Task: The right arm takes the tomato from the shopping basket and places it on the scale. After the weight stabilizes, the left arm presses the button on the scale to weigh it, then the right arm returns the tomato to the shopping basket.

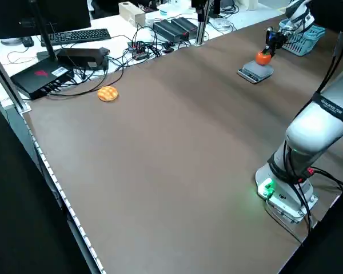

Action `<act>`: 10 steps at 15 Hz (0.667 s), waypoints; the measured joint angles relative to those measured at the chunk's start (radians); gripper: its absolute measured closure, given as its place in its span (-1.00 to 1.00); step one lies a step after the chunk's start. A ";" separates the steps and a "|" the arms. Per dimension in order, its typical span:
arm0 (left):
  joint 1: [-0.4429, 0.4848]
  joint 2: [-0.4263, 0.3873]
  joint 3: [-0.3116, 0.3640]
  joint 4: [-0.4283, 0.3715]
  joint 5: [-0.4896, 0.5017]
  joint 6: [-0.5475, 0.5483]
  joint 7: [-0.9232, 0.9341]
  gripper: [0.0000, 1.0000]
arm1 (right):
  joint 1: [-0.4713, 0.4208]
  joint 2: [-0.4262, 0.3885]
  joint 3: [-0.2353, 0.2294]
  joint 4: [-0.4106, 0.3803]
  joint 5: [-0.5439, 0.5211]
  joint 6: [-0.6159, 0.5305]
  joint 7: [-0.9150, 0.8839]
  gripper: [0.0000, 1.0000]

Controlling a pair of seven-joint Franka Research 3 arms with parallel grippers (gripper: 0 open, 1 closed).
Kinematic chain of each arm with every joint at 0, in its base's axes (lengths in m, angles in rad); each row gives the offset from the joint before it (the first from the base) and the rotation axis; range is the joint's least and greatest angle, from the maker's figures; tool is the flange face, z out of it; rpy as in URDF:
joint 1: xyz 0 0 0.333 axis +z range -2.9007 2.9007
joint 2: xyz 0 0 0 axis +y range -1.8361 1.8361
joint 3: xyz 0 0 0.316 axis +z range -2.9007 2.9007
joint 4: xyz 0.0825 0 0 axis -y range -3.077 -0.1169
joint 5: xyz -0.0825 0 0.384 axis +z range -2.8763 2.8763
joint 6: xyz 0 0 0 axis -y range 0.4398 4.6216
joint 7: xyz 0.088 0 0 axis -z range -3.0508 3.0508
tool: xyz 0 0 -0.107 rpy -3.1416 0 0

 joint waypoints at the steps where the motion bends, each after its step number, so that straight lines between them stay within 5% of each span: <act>1: 0.000 0.000 0.000 0.000 0.000 0.000 0.000 -0.99 | 0.000 0.000 0.000 0.000 0.000 0.000 0.000 -0.87; 4: 0.000 0.000 0.000 0.000 0.000 0.000 0.000 -1.00 | 0.000 0.001 0.000 0.000 0.000 0.000 0.000 -0.42; 10: 0.000 0.000 0.000 0.000 0.000 0.000 0.000 -0.99 | -0.001 -0.002 -0.004 0.017 0.001 0.000 0.000 -0.42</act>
